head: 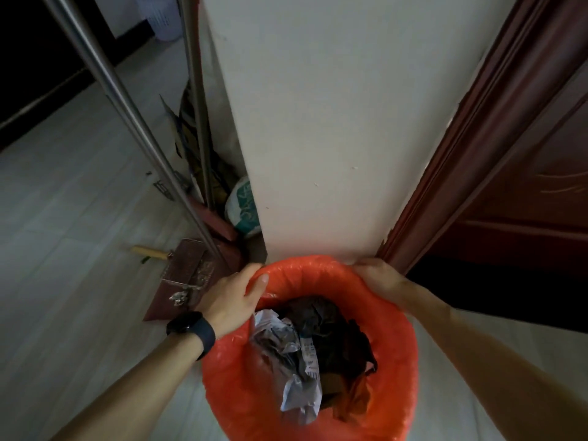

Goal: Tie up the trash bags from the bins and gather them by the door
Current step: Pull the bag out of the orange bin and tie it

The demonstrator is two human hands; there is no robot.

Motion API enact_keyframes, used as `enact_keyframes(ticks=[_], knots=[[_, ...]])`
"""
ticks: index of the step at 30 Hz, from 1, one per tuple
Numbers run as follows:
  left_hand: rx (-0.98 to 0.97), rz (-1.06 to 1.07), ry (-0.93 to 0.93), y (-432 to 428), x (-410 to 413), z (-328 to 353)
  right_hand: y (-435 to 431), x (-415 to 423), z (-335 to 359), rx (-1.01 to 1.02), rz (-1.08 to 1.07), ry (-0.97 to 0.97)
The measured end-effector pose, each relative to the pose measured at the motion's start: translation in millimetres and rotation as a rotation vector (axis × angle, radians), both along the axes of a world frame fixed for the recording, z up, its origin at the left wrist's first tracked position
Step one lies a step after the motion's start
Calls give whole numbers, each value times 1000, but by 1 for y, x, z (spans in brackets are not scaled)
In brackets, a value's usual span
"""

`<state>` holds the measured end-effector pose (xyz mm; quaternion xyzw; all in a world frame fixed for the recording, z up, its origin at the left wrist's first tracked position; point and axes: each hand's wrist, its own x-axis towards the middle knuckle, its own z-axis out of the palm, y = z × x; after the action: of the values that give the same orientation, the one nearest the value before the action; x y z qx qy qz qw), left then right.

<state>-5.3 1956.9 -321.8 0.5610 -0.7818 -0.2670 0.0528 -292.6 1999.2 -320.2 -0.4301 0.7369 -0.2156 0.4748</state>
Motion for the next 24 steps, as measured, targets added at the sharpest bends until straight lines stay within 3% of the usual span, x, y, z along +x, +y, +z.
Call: enact_keyframes(ticks=[5,8,10,13,17,20,24], knots=[[66,30,-44,4,-3,2,4,17,27,-133,80,339],[131,97,-65,5,-8,11,4,33,65,-314,137,283],[156,141,23,11,-8,22,17,50,92,-348,228,239],[15,54,79,17,-11,39,46,67,107,-368,404,242],[-184,-216,-78,24,-18,66,91,74,108,-432,583,278],[-364,-368,-314,35,-19,79,116,68,109,-484,556,317],[-451,-410,-365,44,-4,80,145,47,92,-390,458,503]])
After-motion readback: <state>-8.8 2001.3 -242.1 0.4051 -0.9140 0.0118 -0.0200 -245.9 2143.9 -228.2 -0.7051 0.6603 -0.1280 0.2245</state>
